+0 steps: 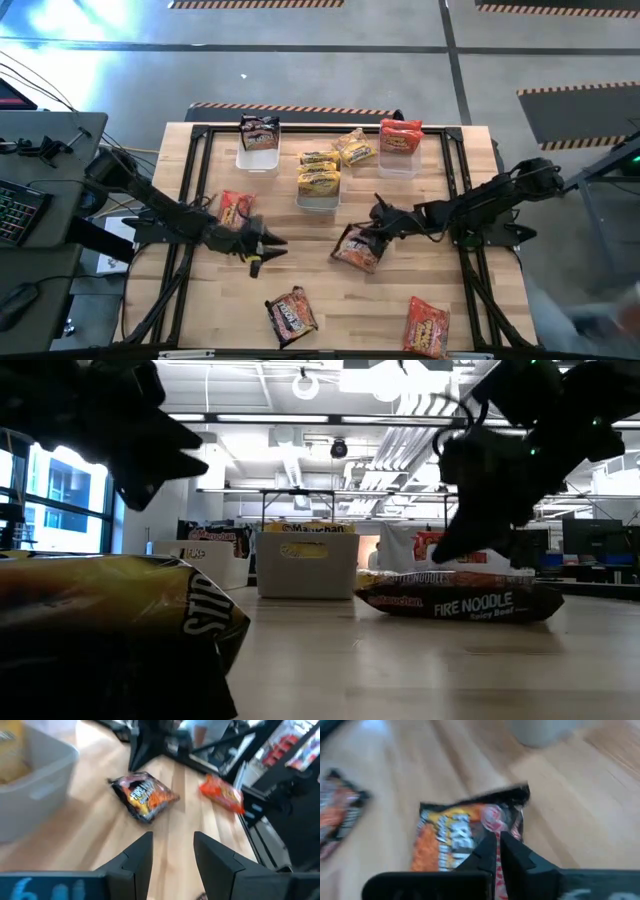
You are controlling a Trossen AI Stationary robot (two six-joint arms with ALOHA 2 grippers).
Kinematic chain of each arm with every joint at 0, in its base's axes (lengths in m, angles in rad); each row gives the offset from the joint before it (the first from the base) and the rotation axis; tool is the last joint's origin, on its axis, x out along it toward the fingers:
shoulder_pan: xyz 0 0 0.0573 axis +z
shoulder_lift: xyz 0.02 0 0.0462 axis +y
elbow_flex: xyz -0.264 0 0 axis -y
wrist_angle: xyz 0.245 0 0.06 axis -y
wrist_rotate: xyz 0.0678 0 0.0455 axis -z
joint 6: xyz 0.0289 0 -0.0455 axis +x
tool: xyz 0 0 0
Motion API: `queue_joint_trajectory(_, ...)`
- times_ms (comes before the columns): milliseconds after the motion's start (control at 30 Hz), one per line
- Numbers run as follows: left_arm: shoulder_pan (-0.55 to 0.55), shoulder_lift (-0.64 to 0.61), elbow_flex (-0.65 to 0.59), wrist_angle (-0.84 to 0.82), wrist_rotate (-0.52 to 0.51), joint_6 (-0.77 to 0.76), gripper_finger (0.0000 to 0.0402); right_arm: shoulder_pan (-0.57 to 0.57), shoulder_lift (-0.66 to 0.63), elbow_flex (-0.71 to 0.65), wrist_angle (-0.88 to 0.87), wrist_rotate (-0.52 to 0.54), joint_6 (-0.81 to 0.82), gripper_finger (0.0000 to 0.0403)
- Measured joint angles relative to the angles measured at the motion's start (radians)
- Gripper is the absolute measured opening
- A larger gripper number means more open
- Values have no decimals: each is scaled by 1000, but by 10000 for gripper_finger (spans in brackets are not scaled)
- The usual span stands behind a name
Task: Sort Maruchan noodles
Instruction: Put the top black noodle pack into the white bin
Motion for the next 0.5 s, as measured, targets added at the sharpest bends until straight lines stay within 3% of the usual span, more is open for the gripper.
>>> queue_joint_trajectory(167, 0, 172, 94, 0, 32, -23, 139, 56, 0, 3, 80, 20, -54, 10)
queue_joint_trajectory(300, 0, 289, 181, 0, 36, -12, 153, 83, 0, 60, -47, 61, 4, 23)
queue_joint_trajectory(500, 0, 387, 265, 1, 58, 31, 171, 73, 0, 114, -265, 120, 16, 123)
